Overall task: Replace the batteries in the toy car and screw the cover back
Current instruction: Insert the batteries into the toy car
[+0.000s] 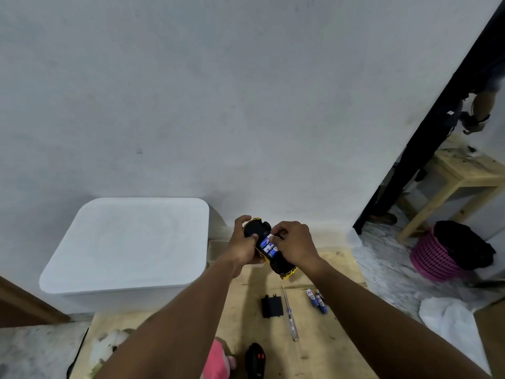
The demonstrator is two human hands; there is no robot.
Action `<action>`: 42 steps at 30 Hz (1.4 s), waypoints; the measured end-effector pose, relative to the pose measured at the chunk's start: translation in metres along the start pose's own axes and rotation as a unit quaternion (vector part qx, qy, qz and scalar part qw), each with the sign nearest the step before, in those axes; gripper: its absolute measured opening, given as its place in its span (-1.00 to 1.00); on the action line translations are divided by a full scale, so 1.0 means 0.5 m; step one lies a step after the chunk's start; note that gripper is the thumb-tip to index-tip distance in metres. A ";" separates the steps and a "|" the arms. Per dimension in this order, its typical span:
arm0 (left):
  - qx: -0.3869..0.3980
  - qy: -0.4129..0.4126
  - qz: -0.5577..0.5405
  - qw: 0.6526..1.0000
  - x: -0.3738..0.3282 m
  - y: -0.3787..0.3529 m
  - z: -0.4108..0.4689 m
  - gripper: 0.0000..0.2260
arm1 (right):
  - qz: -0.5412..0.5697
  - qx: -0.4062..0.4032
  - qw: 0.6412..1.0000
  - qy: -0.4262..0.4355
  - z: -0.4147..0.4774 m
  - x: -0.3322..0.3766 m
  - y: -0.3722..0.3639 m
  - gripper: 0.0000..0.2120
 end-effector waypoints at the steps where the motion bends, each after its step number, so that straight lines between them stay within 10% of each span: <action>1: 0.003 -0.003 0.002 1.000 0.003 -0.002 0.000 -0.59 | -0.004 0.000 1.000 -0.013 0.000 0.004 -0.004 -0.89; 14: -0.007 -0.027 -0.025 0.999 -0.001 -0.004 -0.003 -0.55 | -0.085 0.108 0.987 -0.083 -0.020 0.065 -0.007 -0.38; 42: 0.019 -0.021 -0.021 0.999 0.001 0.015 -0.032 -0.63 | 0.042 0.073 0.996 0.025 -0.022 0.077 0.026 -0.83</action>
Point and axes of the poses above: each hand's wrist, its own z-axis towards the middle knuckle, its own y-axis out of the back of the hand, x = y × z, the point moved 1 cm from there along z, towards the middle knuckle, and after that the axes turned 14 degrees about x, right-handed, at the moved point
